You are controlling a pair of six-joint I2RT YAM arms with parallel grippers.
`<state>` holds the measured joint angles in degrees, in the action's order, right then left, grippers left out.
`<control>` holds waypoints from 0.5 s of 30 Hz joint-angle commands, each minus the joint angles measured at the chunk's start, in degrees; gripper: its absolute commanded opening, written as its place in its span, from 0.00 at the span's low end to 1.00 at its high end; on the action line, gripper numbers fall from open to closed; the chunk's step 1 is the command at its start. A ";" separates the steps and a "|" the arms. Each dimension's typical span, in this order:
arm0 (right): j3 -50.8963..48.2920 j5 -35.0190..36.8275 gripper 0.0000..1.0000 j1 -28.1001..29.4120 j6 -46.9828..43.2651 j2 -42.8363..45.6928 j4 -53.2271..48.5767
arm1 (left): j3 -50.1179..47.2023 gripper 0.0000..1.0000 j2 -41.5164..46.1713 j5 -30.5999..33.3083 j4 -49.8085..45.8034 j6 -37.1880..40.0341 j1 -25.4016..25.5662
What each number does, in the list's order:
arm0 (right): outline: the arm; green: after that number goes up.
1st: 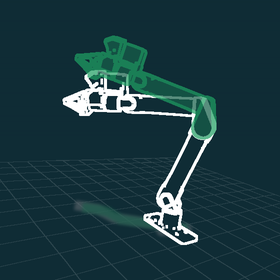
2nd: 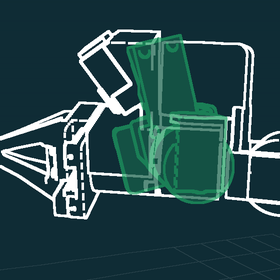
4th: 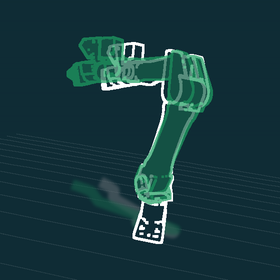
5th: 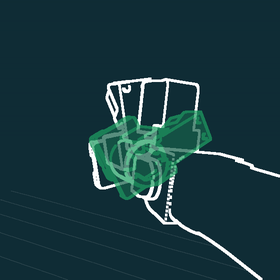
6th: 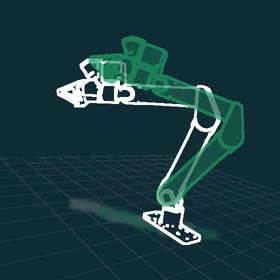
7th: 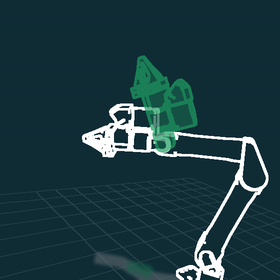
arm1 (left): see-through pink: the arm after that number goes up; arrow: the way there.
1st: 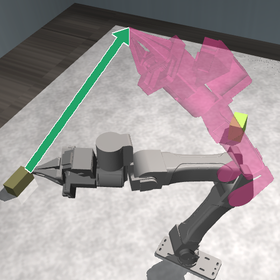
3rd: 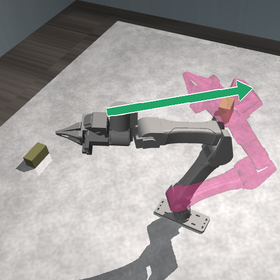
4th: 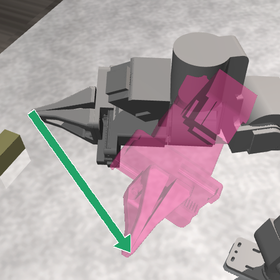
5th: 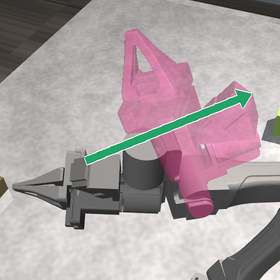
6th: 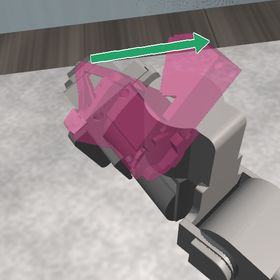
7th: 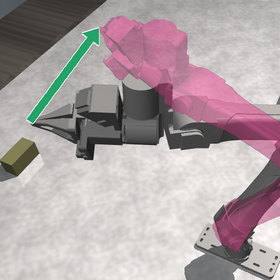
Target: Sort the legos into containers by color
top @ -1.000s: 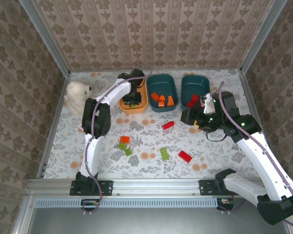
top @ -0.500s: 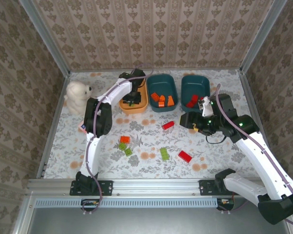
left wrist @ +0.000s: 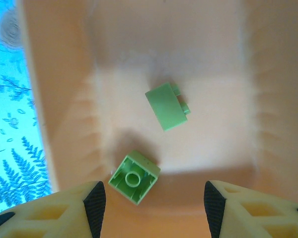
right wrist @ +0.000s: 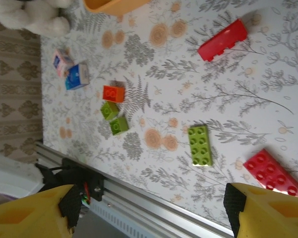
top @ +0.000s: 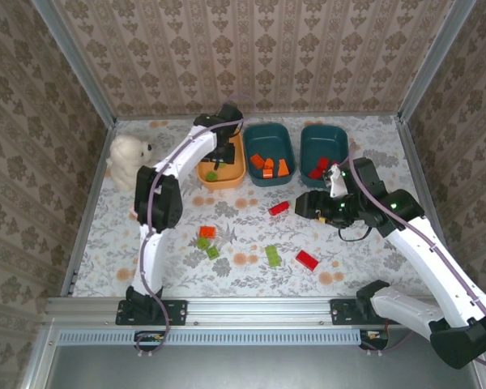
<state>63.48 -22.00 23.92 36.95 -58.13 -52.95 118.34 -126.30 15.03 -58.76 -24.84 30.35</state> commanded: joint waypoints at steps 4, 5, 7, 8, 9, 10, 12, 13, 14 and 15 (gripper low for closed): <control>6.54 12.29 0.76 5.64 -2.76 -5.36 -9.03 | -14.17 0.65 22.21 -3.00 7.12 -6.87 0.33; 7.30 14.04 0.75 6.92 -2.48 -6.54 -9.49 | -18.27 0.66 25.74 -3.97 9.50 -7.14 0.24; 7.84 16.19 0.74 8.76 -1.20 -8.76 -9.42 | -25.50 0.68 32.85 -6.03 13.62 -7.71 0.41; 7.76 17.02 0.73 9.40 0.23 -10.00 -8.86 | -29.61 0.69 36.16 -7.52 15.70 -8.59 0.49; 7.47 17.46 0.72 9.76 1.74 -11.05 -8.16 | -33.17 0.69 39.16 -8.90 17.36 -9.37 0.57; 7.20 17.68 0.71 9.98 3.58 -12.51 -7.07 | -37.04 0.69 42.36 -9.92 18.63 -10.28 0.75; 6.76 18.82 0.71 10.26 8.03 -15.11 -4.88 | -43.99 0.69 48.34 -10.71 20.60 -11.64 1.79; 6.51 19.49 0.70 10.35 10.63 -16.60 -3.57 | -47.46 0.69 51.47 -10.65 21.55 -12.08 2.63; 6.45 20.09 0.67 10.35 13.33 -18.52 -2.29 | -50.69 0.70 54.66 -10.40 22.13 -12.60 3.59; 6.60 20.65 0.65 10.48 15.54 -20.05 -1.38 | -53.37 0.70 57.06 -10.03 22.33 -13.12 4.49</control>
<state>70.04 -5.63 34.02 43.79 -75.00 -57.01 70.78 -73.38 6.98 -39.59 -34.85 32.97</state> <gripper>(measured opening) 0.664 0.695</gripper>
